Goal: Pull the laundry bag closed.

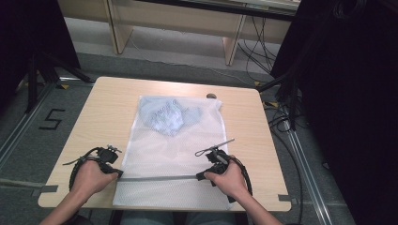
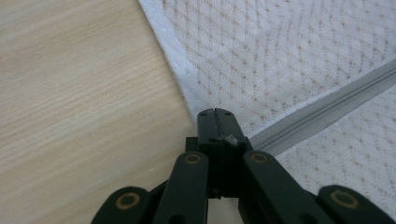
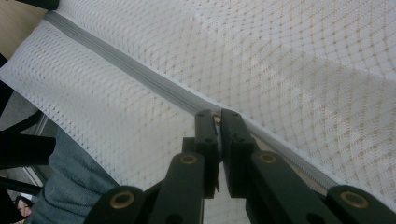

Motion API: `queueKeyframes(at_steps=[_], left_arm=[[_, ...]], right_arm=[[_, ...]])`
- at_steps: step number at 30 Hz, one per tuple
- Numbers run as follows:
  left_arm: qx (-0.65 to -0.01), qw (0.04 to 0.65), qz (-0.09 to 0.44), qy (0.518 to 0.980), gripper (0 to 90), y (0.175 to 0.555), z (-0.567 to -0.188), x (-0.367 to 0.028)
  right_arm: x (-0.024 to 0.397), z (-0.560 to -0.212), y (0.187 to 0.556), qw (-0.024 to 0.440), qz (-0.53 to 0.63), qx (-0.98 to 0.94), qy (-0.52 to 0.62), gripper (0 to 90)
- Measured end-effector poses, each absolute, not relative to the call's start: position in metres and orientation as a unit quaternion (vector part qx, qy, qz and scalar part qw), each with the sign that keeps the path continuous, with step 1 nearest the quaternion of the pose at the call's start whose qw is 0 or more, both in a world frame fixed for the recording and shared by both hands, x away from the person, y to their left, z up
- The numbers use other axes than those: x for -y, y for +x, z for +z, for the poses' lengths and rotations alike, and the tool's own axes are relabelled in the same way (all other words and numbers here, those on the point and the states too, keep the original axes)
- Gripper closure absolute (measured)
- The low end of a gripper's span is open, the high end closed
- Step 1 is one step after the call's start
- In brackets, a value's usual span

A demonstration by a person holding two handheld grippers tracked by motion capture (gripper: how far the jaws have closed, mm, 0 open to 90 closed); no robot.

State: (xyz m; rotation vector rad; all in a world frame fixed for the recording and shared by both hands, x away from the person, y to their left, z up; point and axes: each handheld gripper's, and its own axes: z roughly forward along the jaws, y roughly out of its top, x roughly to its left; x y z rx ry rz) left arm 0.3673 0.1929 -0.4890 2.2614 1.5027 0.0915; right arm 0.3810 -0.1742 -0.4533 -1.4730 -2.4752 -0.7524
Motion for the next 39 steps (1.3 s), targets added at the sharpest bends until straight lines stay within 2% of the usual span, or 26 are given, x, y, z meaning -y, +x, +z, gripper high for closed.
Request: queueKeyframes(at_steps=[39], left_arm=[[-0.540,0.211,0.033,0.814,89.9,0.367,-0.489,-0.193]], right_arm=[[0.197,-0.452,0.383,0.083,-0.255,0.814,-0.515,86.9]])
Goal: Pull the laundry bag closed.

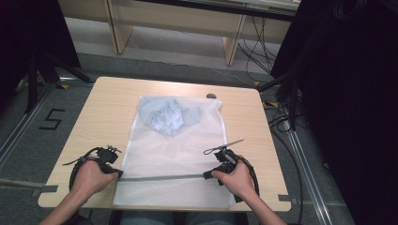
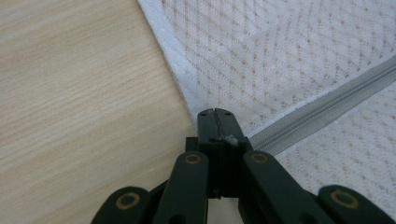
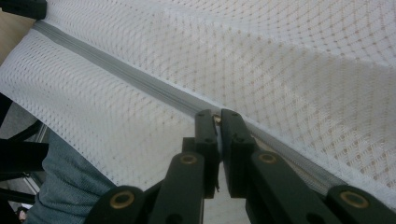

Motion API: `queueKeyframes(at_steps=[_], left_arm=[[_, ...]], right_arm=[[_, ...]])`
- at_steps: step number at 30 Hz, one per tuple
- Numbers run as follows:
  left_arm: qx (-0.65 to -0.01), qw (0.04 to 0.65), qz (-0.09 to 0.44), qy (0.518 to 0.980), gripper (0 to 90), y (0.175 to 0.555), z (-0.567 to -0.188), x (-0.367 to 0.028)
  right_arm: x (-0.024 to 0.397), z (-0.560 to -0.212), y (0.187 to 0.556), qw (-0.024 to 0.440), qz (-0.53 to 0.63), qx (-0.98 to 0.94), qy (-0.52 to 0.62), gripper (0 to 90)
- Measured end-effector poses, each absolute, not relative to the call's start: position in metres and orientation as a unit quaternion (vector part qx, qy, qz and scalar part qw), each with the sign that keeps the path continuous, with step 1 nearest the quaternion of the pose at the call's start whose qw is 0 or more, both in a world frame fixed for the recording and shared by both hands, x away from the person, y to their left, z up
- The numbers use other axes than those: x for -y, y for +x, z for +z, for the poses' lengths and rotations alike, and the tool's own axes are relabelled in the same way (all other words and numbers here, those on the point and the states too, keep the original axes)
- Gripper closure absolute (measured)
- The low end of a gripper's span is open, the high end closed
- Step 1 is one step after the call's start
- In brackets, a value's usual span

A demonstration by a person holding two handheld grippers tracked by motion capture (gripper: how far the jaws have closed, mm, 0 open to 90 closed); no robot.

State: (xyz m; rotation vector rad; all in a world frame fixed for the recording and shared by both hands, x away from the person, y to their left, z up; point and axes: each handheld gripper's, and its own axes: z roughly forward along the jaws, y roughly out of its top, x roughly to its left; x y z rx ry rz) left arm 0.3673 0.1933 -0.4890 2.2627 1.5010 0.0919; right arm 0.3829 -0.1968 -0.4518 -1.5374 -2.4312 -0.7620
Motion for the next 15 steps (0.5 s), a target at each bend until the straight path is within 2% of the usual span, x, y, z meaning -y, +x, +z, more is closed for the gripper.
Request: queueKeyframes(at_steps=[15], left_arm=[[-0.540,0.211,0.033,0.814,89.9,0.3673,-0.4889,-0.1934]], right_arm=[[0.2058,-0.4517,0.3844,0.074,-0.262,0.813,-0.515,86.9]])
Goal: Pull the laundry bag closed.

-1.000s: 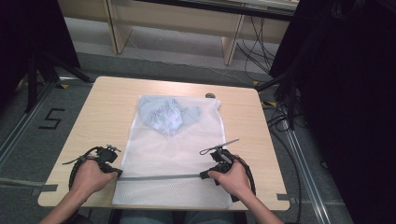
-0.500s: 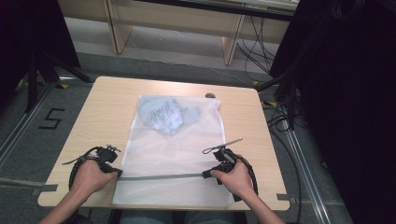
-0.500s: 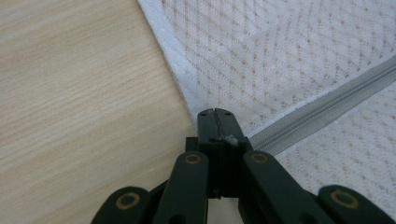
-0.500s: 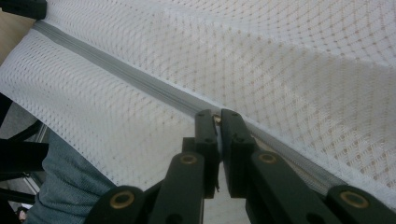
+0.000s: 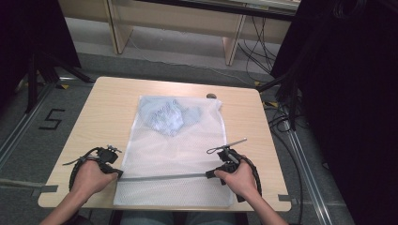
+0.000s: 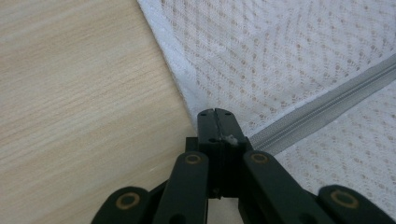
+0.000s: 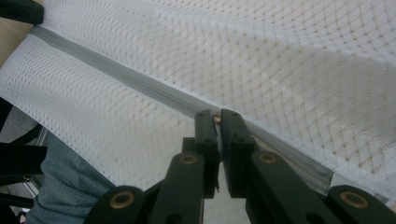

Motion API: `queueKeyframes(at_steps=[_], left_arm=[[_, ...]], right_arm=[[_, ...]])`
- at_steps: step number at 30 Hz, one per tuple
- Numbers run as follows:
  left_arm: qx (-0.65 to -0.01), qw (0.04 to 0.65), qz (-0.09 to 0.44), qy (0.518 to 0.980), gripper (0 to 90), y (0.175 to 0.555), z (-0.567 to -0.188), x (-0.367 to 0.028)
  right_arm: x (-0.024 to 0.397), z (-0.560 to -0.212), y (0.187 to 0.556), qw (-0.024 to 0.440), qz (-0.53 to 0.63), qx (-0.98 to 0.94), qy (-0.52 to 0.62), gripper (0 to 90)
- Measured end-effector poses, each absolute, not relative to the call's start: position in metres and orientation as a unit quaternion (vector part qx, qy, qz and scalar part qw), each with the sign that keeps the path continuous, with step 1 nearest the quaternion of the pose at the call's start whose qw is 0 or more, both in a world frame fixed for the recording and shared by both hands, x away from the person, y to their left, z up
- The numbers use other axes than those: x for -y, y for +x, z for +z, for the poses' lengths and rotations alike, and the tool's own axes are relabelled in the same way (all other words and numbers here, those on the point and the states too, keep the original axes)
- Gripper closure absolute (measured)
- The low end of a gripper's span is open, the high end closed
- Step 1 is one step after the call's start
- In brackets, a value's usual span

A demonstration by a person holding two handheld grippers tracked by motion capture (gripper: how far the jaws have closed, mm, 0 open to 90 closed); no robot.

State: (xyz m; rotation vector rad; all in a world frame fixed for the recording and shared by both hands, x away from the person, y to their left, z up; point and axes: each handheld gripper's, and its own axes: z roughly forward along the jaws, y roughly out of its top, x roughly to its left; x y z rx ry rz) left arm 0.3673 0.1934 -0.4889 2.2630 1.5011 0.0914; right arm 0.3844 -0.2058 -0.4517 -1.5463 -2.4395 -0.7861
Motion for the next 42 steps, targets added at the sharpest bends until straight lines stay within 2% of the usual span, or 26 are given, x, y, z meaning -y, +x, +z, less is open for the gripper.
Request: queueKeyframes(at_steps=[11,42], left_arm=[[-0.540,0.211,0.033,0.814,89.9,0.367,-0.489,-0.193],[-0.543,0.212,0.032,0.812,89.9,0.367,-0.489,-0.193]], right_arm=[[0.210,-0.450,0.384,0.082,-0.263,0.806,-0.523,86.9],[0.232,-0.451,0.385,0.065,-0.273,0.803,-0.526,86.9]])
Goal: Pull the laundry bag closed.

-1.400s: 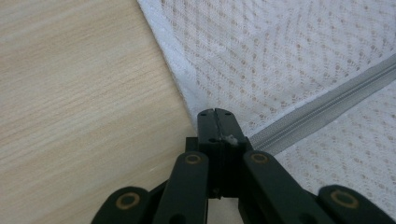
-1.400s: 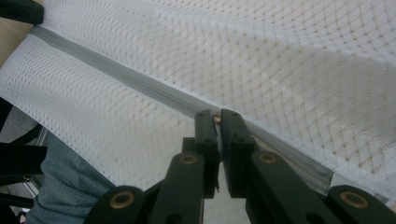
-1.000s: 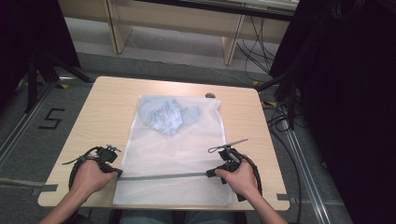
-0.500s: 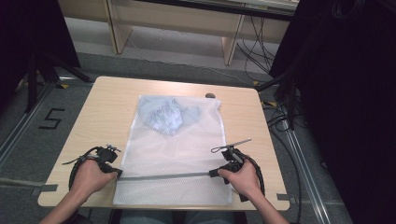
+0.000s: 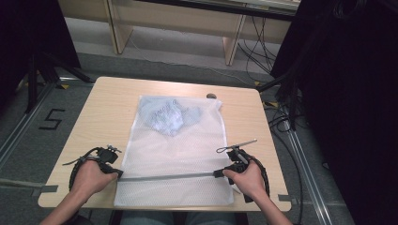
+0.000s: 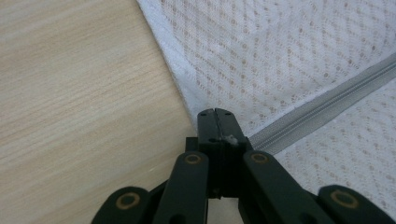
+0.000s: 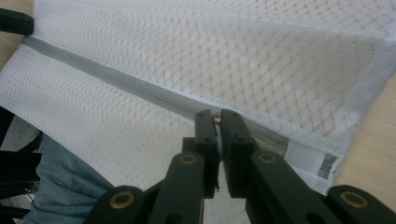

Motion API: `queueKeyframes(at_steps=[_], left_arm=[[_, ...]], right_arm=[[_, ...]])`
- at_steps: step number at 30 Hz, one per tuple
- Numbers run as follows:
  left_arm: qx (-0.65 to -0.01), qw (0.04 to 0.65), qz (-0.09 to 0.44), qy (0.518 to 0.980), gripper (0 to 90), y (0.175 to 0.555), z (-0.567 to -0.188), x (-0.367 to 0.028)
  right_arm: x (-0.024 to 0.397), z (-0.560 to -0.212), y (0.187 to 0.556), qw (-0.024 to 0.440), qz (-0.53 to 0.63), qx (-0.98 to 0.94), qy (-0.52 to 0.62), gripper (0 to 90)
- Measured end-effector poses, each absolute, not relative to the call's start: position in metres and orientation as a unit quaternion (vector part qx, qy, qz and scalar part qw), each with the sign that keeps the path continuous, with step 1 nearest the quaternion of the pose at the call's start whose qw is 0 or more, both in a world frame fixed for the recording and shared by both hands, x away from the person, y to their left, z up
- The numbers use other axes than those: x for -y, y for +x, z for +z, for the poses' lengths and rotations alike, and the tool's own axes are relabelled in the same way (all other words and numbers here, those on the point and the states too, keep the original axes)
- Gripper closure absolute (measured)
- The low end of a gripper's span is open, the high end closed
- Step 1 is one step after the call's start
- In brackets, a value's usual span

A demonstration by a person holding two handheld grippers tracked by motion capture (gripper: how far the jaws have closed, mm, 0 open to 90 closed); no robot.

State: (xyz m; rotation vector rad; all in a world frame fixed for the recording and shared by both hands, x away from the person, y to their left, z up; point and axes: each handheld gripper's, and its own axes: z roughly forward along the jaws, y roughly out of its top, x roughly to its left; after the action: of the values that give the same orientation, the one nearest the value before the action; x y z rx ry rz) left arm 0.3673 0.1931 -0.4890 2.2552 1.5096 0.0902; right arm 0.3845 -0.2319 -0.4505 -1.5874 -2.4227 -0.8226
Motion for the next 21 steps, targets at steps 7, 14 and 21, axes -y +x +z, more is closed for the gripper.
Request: queueKeyframes(at_steps=[7,14,21], left_arm=[[-0.544,0.212,0.031,0.811,89.9,0.368,-0.489,-0.193],[-0.544,0.212,0.031,0.811,89.9,0.367,-0.489,-0.193],[-0.545,0.214,0.034,0.810,89.9,0.367,-0.489,-0.193]], right_arm=[[0.235,-0.450,0.384,0.070,-0.270,0.796,-0.537,86.9],[0.238,-0.450,0.384,0.072,-0.270,0.792,-0.543,86.9],[0.244,-0.449,0.385,0.062,-0.277,0.790,-0.543,86.9]])
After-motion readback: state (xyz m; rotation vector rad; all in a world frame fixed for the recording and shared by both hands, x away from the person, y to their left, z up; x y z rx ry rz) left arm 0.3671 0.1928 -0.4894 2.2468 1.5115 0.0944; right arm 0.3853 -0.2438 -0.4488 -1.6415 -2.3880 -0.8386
